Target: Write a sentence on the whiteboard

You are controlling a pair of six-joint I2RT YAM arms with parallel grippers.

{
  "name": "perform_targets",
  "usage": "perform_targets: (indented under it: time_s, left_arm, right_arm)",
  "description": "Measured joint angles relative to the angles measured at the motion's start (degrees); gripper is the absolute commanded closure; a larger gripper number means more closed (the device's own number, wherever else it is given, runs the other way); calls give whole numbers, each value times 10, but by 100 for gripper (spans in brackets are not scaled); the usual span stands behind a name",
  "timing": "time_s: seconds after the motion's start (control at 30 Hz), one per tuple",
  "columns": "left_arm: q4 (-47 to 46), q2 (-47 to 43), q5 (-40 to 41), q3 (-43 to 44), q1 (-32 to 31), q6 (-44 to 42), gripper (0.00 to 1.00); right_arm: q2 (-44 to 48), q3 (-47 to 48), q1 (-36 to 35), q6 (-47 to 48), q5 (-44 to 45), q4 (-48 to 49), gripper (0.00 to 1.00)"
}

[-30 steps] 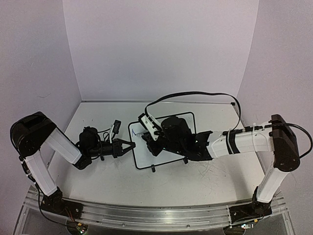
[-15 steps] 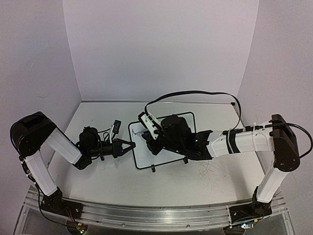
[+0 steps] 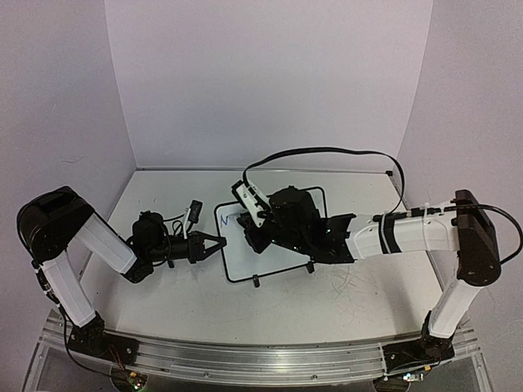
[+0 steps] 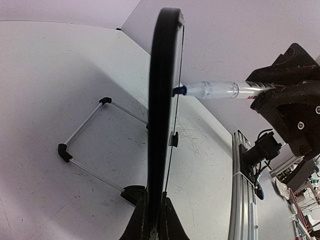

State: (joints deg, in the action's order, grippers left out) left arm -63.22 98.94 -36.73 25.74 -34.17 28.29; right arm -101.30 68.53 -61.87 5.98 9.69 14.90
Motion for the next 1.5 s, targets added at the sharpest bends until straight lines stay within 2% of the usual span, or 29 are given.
perform_targets:
  time_s: [0.47, 0.7, 1.5]
  left_arm:
    - [1, 0, 1, 0, 0, 0, 100]
    - [0, 0, 0, 0, -1, -3, 100]
    - [0, 0, 0, 0, -1, -3, 100]
  right_arm:
    - [2, 3, 4, 2, -6, 3, 100]
    - [67, -54, 7, -2, -35, 19, 100]
    - [27, -54, 8, -3, -52, 20, 100]
